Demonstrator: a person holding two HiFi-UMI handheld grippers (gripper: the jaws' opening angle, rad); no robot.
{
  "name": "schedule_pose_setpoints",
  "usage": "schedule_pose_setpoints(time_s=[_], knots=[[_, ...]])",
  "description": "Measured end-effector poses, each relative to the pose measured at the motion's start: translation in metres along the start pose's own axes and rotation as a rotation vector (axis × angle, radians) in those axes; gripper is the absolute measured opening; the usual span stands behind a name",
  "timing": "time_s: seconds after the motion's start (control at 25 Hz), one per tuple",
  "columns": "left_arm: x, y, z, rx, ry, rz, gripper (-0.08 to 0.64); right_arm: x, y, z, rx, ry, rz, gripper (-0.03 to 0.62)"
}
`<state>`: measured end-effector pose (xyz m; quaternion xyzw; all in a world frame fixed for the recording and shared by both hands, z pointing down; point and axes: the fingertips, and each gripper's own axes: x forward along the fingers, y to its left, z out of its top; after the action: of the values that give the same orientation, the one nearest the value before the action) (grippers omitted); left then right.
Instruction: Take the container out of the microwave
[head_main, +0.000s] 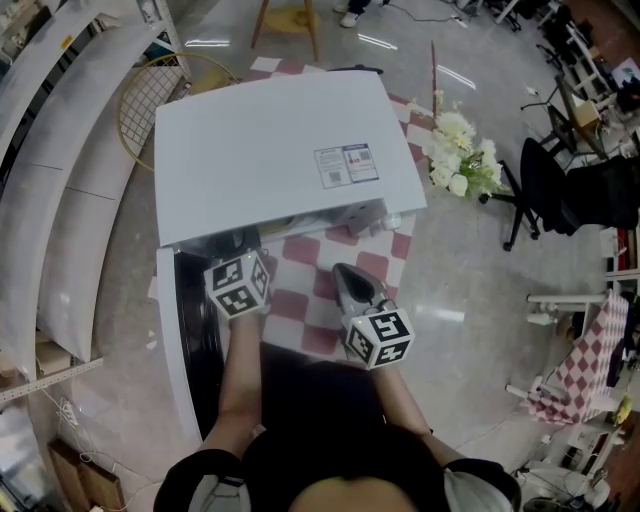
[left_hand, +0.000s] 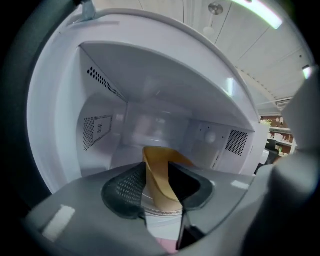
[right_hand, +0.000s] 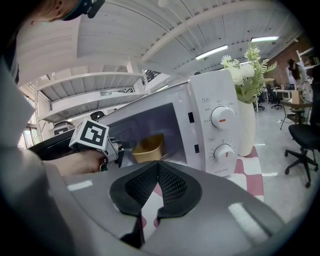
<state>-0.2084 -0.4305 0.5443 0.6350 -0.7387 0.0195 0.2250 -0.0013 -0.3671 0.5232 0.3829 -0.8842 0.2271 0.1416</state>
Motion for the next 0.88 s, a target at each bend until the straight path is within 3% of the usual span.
schedule_pose_setpoints(time_s=[0.56, 0.88], knots=[[0.018, 0.003, -0.016, -0.011, 0.089, -0.023, 0.149, 0.008, -0.004, 0.005, 0.013, -0.032, -0.025, 0.001], [0.020, 0.000, -0.016, -0.040, 0.094, -0.056, 0.118, 0.010, -0.005, 0.007, 0.018, -0.046, -0.035, 0.001]])
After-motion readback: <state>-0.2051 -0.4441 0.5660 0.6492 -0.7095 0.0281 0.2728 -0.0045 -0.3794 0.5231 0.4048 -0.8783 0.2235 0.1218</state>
